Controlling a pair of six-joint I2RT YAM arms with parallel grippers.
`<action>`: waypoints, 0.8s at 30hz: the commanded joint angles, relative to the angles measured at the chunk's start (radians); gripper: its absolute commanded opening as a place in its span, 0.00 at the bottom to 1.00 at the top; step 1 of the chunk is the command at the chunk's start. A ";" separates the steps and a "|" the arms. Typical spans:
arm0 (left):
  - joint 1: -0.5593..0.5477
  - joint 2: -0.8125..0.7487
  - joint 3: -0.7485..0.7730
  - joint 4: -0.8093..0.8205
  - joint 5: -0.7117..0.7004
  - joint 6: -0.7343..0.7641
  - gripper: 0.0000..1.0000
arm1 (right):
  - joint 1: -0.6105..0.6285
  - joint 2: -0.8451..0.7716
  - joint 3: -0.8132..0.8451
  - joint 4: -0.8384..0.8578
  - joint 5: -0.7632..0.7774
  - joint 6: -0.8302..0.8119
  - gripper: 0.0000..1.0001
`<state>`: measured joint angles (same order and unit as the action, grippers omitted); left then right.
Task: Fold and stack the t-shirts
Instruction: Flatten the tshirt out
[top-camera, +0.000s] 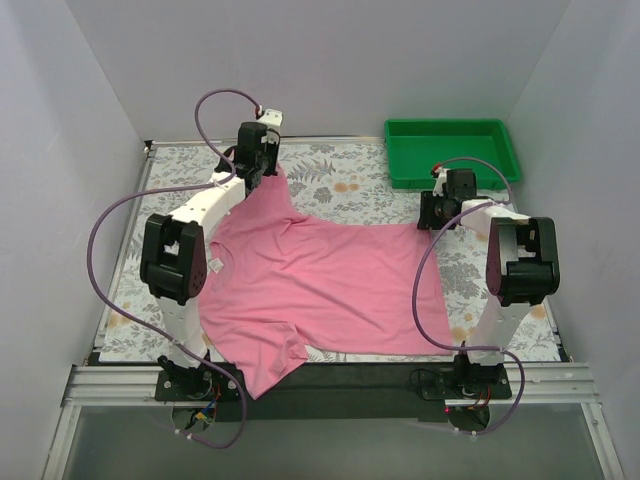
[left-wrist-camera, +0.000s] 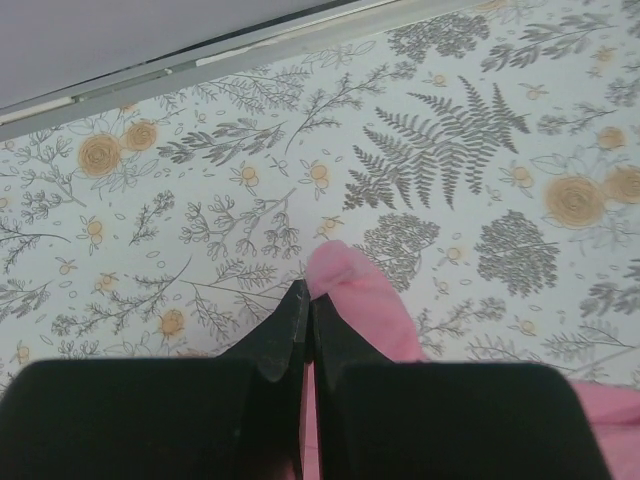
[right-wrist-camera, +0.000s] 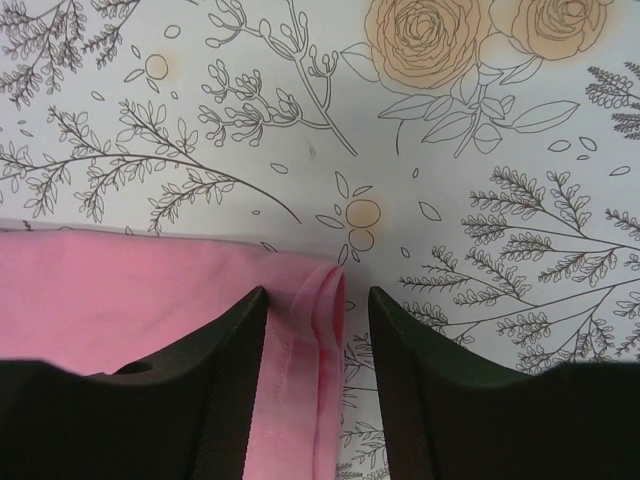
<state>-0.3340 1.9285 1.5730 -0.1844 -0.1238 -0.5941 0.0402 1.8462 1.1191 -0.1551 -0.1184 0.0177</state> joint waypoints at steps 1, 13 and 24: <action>0.022 0.055 0.038 0.071 -0.040 0.048 0.00 | -0.010 0.001 0.047 0.026 -0.023 -0.013 0.43; 0.113 0.178 0.079 0.229 -0.039 0.059 0.00 | -0.019 0.019 0.091 0.026 0.042 -0.059 0.01; 0.151 0.273 0.159 0.287 -0.004 0.045 0.00 | -0.026 0.027 0.105 0.045 0.158 -0.074 0.01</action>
<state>-0.1864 2.1860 1.6894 0.0582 -0.1364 -0.5568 0.0238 1.8603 1.1778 -0.1539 -0.0151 -0.0349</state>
